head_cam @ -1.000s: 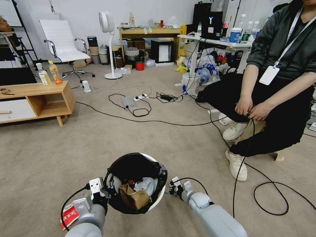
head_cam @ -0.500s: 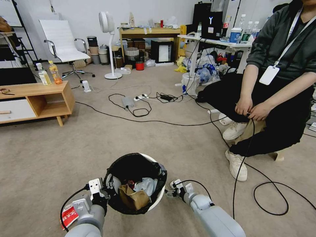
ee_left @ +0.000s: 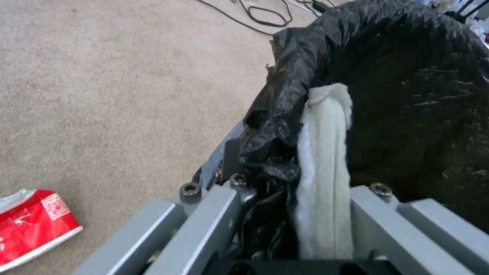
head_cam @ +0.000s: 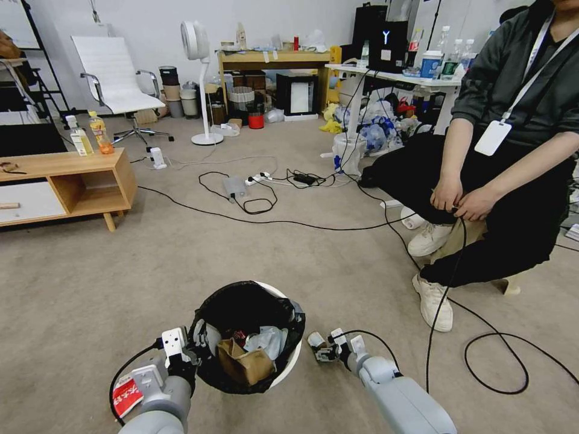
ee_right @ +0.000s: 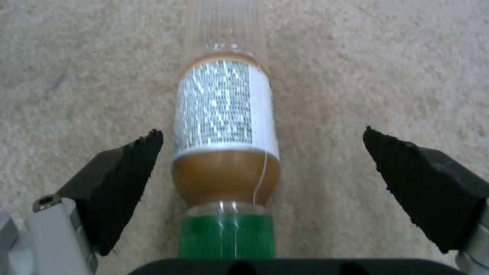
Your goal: Pick up the trash bin and place the garbage on the floor into it.
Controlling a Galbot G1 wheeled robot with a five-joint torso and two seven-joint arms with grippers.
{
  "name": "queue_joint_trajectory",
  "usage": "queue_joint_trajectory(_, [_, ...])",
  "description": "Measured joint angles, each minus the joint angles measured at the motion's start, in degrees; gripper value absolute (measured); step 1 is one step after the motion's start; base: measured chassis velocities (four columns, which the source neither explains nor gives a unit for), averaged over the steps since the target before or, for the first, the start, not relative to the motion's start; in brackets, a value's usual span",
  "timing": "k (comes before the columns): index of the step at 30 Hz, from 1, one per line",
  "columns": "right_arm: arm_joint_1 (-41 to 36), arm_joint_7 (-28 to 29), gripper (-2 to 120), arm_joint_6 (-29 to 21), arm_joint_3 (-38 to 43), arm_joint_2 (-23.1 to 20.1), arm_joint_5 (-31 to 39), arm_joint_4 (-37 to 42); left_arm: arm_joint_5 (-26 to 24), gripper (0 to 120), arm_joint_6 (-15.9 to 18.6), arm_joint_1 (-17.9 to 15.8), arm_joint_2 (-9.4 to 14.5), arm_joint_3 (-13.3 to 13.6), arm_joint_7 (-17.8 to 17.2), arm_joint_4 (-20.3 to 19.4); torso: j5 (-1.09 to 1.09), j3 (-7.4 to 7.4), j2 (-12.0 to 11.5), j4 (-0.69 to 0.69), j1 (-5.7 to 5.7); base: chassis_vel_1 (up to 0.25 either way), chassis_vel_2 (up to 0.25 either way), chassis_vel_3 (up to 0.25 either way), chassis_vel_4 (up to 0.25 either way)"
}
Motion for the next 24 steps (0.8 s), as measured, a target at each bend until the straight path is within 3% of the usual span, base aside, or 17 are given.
queue_joint_trajectory(13, [0.4,0.2,96,-0.1,0.4,1.9,-2.7,-2.0,0.1,6,-0.1,0.1,-0.1,-0.1,0.1,-0.2,0.00,0.00,0.0,0.00,0.00,0.000,0.000,0.000,0.000])
queue_joint_trajectory(17, [0.4,-0.2,77,-0.5,0.9,1.9,-3.7,-2.2,0.2,6,-0.2,0.2,-0.3,0.0,0.1,-0.2,0.00,0.00,0.0,0.00,0.00,0.000,0.000,0.000,0.000])
queue_joint_trajectory(24, [-0.1,-0.3,56,-0.6,1.3,1.8,-3.8,-2.1,0.3,6,-0.2,0.2,-0.3,-0.1,0.2,-0.2,0.00,0.00,0.0,0.00,0.00,0.000,0.000,0.000,0.000])
